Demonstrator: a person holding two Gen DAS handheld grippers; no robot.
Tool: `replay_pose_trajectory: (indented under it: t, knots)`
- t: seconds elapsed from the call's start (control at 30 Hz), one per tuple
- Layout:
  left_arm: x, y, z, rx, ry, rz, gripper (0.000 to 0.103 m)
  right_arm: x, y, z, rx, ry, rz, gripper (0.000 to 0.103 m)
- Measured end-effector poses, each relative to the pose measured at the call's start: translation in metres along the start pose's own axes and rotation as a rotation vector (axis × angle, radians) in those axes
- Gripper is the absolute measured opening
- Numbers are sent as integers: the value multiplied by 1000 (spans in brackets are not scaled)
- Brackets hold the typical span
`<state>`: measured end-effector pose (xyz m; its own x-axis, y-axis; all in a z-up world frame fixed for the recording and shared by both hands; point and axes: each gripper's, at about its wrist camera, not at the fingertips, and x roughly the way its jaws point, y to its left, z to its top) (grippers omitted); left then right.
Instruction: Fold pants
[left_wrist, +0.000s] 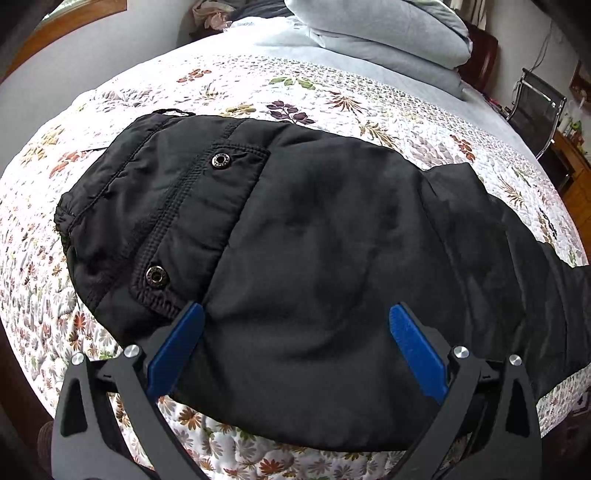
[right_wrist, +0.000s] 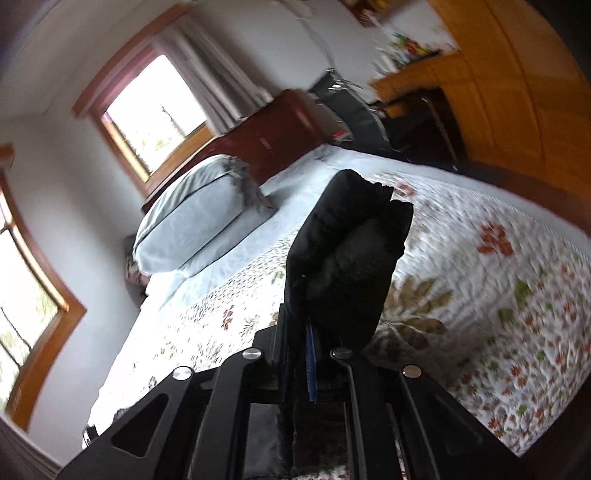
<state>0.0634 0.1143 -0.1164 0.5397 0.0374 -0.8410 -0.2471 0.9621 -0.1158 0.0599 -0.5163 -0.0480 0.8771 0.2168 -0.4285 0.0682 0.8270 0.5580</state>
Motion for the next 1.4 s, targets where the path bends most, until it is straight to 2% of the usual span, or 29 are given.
replay_pose_trajectory:
  t: [0.17, 0.57, 0.93, 1.4]
  knots:
    - [0, 3, 1, -10, 1, -11, 100, 0, 38, -1, -109, 11, 29, 8]
    - [-1, 4, 1, -23, 3, -23, 100, 8, 99, -13, -313, 67, 62, 8]
    - [-1, 6, 3, -33, 7, -42, 100, 19, 153, -46, -521, 160, 116, 8]
    - [-1, 7, 3, -40, 8, -52, 100, 46, 193, -101, -682, 335, 208, 8]
